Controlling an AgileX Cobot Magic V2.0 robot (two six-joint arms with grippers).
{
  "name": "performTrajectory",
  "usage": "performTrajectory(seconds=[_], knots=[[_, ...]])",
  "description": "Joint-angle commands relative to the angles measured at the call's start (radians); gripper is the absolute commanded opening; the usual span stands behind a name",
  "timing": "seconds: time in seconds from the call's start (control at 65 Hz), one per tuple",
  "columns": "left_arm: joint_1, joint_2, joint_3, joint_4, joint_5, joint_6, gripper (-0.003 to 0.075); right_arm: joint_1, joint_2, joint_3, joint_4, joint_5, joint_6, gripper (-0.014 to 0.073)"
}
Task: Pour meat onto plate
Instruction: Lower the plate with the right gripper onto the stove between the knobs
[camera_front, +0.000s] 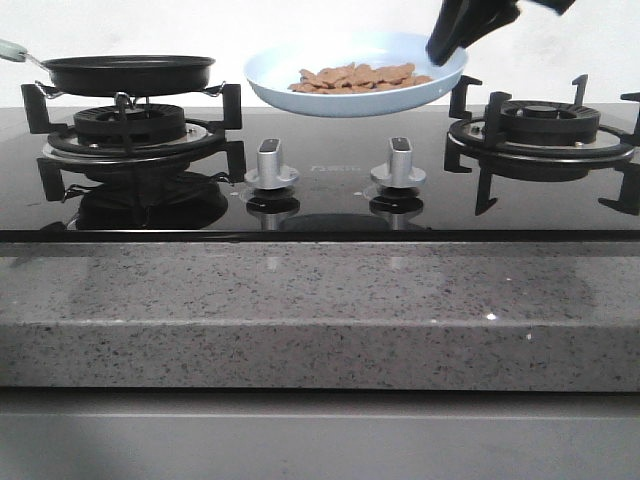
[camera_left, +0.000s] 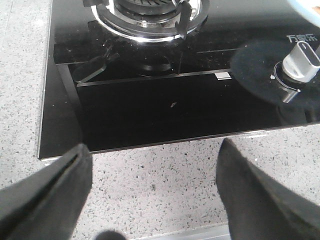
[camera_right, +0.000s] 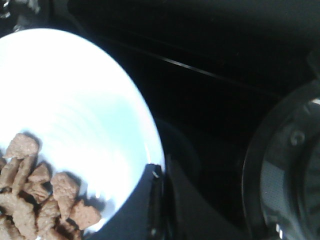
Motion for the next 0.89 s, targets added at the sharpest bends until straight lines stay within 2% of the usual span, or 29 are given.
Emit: performTrajectory(seconds=[0.0,0.2,0.4,0.492,0.6,0.677,0.877], knots=[[-0.008,-0.003,-0.027,-0.018,-0.070,-0.010,0.0514,-0.012,0.008,-0.104,0.055,-0.021,-0.006,-0.0113],[-0.008,-0.003,-0.027,-0.045,-0.070,-0.010,0.0514,-0.013,0.123,-0.209,0.098,-0.009,-0.006,-0.0113],[-0.008,-0.003,-0.027,-0.049,-0.070,-0.010,0.0514,-0.013,0.176,-0.224,0.110,-0.020,-0.006,-0.0099],[-0.008,-0.003,-0.027,-0.049,-0.070,-0.010,0.0514,-0.013,0.183,-0.224,0.109,-0.021,-0.006,-0.0011],[-0.008,-0.003,-0.027,-0.049,-0.070,-0.010,0.0514,-0.013,0.183,-0.224,0.108,-0.027,-0.006,0.0211],[-0.008,-0.003,-0.027,-0.049,-0.070,-0.010,0.0514,-0.014,0.182,-0.224,0.104,-0.036,-0.006,0.0324],[-0.008,-0.003,-0.027,-0.049,-0.070,-0.010,0.0514,-0.015,0.138,-0.235,0.099,-0.002,-0.006,0.0346]])
